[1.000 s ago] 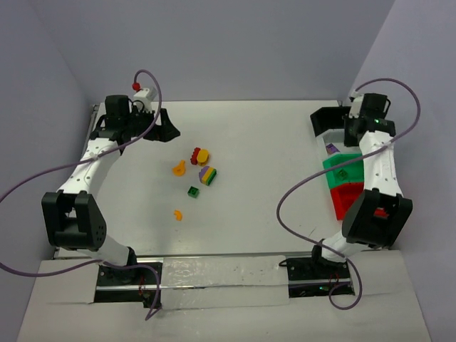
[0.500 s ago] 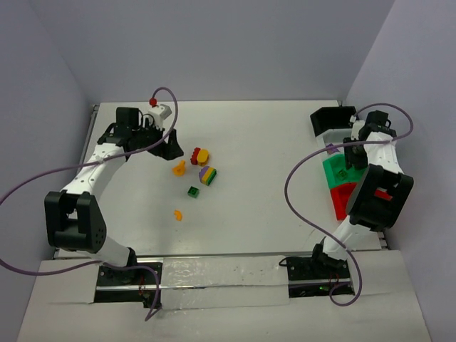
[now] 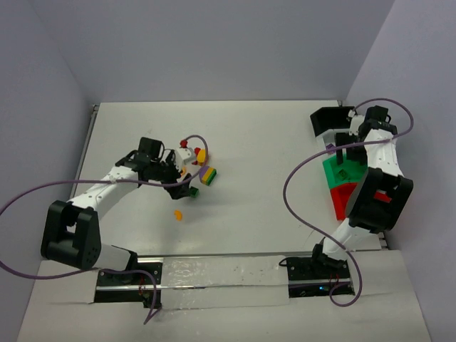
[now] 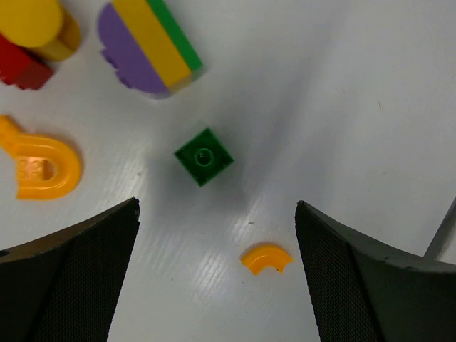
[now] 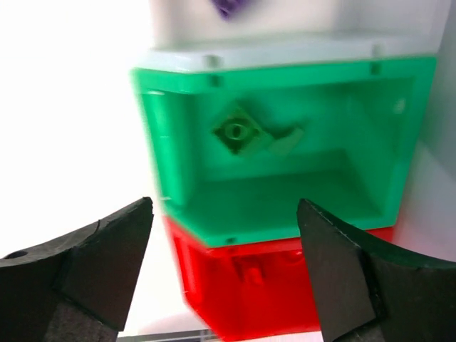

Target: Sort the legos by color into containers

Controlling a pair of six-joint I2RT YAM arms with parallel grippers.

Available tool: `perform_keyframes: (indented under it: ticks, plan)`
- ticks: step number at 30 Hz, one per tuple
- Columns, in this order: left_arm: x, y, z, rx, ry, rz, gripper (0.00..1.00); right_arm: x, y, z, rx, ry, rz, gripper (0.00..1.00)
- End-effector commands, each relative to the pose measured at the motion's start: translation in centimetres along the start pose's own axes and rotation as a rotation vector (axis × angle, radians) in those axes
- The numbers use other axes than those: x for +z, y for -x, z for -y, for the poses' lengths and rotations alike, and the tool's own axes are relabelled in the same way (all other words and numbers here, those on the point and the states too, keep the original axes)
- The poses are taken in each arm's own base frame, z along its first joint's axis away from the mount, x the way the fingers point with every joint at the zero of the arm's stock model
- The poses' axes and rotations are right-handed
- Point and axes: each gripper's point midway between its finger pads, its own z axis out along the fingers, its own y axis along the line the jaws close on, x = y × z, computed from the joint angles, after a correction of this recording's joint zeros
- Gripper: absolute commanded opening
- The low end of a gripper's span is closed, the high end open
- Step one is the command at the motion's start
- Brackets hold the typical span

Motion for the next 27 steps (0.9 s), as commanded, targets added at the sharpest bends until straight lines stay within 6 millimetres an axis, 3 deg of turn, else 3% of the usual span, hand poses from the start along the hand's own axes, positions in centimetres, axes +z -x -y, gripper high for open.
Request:
perform_keyframes:
  ticks: [1, 11, 23, 27]
  plan:
    - [1.1, 1.8, -0.6, 0.226, -0.034, 0.077, 0.95, -4.9, 3.5, -4.4, -0.035, 0.117, 0.147, 1.0]
    - [4.1, 0.0, 0.8, 0.584, -0.251, 0.078, 0.93, -7.5, 4.3, -11.4, -0.094, 0.354, 0.181, 1.0]
    - [5.9, -0.7, -0.5, 0.676, -0.3, 0.016, 0.82, -7.7, 3.7, -12.7, -0.101, 0.385, 0.161, 1.0]
    - [6.1, -1.2, -0.3, 0.692, -0.32, -0.006, 0.72, -7.6, 3.7, -12.9, -0.104, 0.393, 0.156, 1.0]
